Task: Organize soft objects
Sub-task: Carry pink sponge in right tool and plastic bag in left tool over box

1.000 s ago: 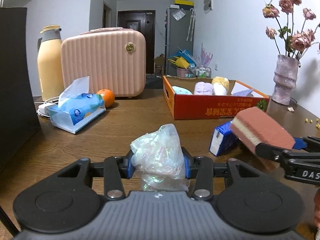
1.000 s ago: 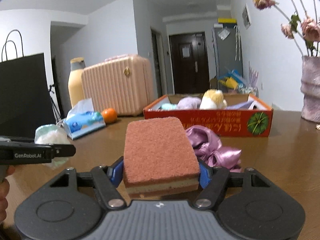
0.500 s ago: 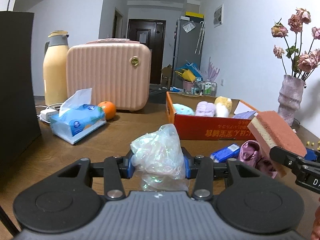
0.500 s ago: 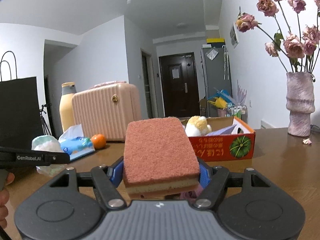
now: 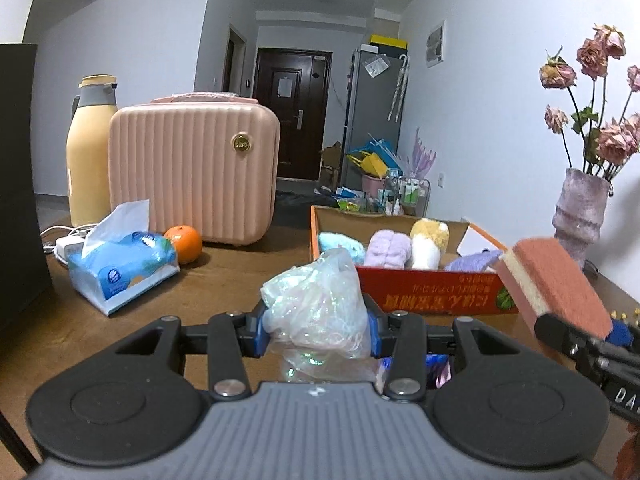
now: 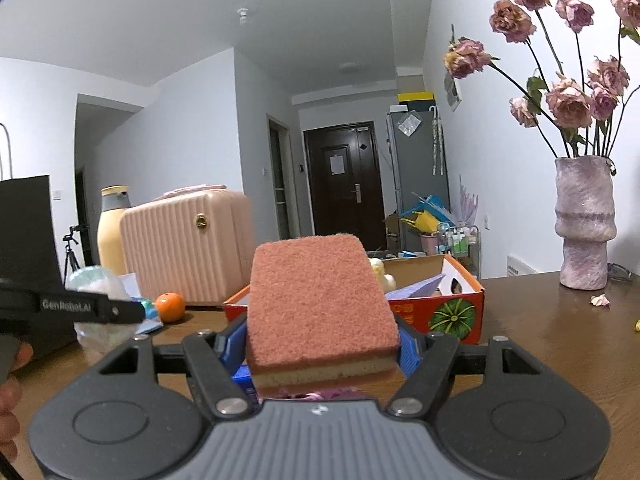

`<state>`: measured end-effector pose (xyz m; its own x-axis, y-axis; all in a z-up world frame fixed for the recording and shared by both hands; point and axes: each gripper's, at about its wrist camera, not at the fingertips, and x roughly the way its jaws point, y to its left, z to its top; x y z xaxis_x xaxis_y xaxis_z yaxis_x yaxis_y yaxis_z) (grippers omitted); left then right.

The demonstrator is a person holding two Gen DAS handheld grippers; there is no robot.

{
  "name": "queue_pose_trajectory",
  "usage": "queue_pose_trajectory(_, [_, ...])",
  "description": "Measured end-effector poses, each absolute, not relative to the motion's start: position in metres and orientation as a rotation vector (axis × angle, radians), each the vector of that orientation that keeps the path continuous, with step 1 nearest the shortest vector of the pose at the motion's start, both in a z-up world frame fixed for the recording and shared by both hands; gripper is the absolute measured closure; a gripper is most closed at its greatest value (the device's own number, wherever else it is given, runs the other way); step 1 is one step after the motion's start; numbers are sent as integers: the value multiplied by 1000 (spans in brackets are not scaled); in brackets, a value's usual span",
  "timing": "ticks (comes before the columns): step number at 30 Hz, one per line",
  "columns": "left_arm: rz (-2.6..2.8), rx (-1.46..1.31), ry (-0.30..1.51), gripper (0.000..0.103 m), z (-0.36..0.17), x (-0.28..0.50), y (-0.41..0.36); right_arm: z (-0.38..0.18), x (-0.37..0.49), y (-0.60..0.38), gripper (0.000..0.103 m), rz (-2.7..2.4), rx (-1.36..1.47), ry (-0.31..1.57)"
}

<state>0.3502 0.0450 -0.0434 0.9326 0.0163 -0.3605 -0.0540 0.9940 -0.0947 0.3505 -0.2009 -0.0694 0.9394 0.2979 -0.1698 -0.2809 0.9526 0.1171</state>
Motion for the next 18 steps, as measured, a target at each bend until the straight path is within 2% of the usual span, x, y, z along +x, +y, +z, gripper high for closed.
queue_pose_trajectory(18, [58,-208,337,59,-25,425,33,-64,421,-227,33,242,129,148])
